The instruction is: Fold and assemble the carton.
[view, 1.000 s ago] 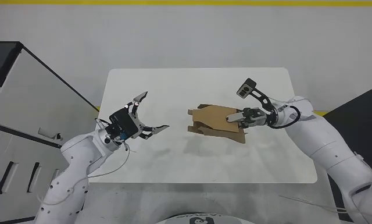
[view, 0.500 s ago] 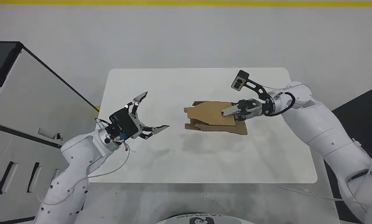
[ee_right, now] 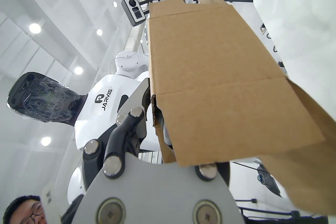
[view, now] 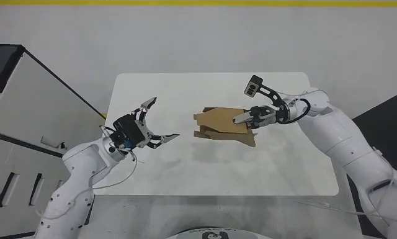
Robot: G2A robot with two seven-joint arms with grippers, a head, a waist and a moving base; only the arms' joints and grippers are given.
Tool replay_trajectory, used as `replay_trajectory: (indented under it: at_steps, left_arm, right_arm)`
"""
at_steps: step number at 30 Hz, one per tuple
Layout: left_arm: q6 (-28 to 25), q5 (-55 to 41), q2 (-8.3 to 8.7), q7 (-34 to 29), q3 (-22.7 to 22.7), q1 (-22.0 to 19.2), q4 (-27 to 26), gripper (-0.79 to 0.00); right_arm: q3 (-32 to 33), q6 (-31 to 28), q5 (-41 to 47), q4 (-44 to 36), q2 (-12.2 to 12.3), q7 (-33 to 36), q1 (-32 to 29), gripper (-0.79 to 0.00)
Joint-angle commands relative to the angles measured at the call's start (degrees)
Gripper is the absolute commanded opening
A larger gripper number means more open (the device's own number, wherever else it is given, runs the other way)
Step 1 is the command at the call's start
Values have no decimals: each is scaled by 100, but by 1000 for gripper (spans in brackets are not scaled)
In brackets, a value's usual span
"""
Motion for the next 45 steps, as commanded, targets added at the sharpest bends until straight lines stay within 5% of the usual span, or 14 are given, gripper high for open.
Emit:
replay_trajectory:
  at_steps: [1, 10, 11, 12, 13, 23, 45]
  left_arm:
    - [-216, -325, 11, -195, -63, 46, -56, 0]
    - [-12, -223, 27, -678, -213, 39, -363, 0]
    - [31, -244, 25, -749, -199, 41, -383, -434]
    - [37, -300, 24, -818, -172, 48, -423, -717]
    - [-37, -382, 26, -886, -129, 56, -466, -785]
    - [-26, -532, 26, -1384, -8, 32, -613, -785]
    - [-59, -1229, -9, -2238, 991, -477, -553, -785]
  right_arm:
    - [40, 14, -35, 49, -15, 52, 1, -785]
    - [104, -45, -112, 152, -36, -59, -4, -785]
    - [115, -44, -151, 85, -40, -182, -53, -785]
    - [137, -41, -190, 31, -40, -225, -85, -785]
    - [167, -49, -215, 0, -39, -232, -110, -785]
    - [297, -148, -348, -94, -44, -358, -187, -785]
    - [711, -219, -423, -211, -178, -254, -464, -785]
